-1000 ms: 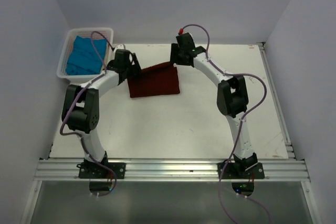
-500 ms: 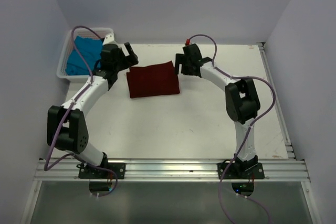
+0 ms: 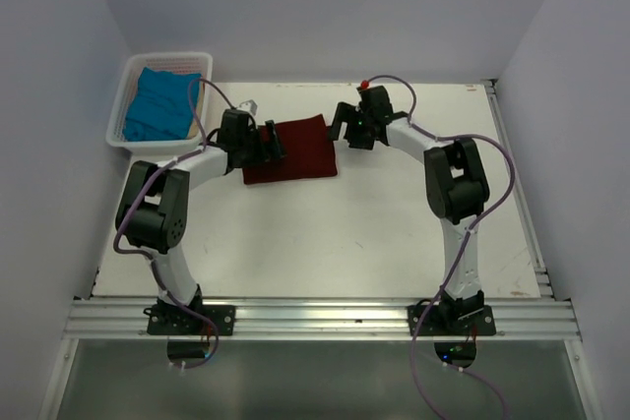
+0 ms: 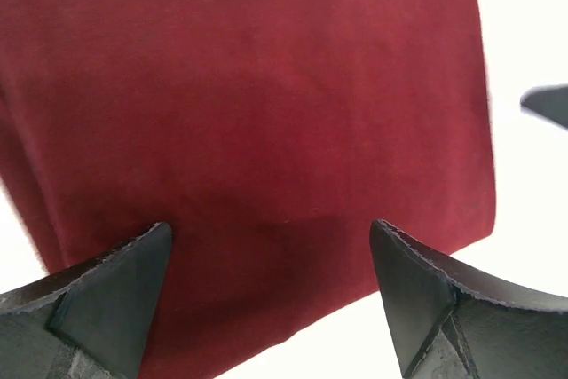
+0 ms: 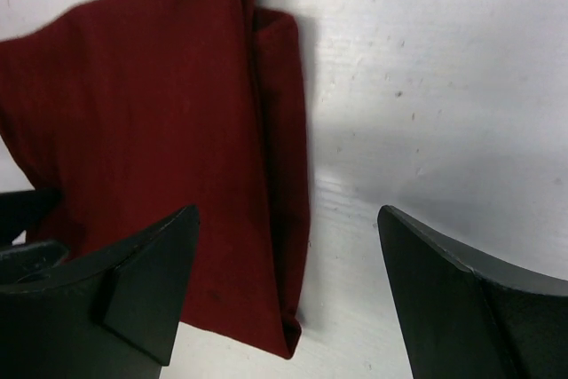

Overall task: Fold and stack the t-shirts
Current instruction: Fold the tshirt, then neatly place the folded tshirt to the corner

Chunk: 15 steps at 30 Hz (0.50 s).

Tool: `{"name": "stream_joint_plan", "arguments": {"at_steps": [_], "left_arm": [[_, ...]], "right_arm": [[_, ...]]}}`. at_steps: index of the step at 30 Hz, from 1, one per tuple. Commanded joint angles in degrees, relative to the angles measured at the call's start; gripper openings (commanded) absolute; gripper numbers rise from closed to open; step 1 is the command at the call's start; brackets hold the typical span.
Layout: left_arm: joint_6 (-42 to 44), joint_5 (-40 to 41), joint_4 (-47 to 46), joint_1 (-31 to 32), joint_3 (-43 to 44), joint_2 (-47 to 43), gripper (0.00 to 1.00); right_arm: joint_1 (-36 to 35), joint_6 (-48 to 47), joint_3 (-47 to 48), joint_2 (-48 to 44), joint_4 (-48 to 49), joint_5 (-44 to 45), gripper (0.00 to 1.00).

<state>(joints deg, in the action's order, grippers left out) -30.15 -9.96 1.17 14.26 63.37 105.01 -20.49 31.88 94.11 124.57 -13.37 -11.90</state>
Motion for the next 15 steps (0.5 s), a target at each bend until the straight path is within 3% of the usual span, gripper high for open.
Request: {"name": "stream_joint_plan", "arguments": {"at_steps": [1, 6, 15], "left_arm": [[1.2, 7.4, 5.0, 0.2, 1.1, -0.2, 0.97], [0.4, 15.7, 10.9, 0.2, 0.0, -1.7, 0.99], [1.5, 16.4, 9.9, 0.6, 0.8, 5.5, 1.0]], "right_arm": [[-0.6, 1.6, -2.9, -0.9, 4.3, -5.4, 0.86], [-0.5, 1.1, -4.0, 0.1, 4.3, -6.7, 0.85], [-0.7, 5.7, -2.6, 5.7, 7.0, -15.9, 0.84]]}}
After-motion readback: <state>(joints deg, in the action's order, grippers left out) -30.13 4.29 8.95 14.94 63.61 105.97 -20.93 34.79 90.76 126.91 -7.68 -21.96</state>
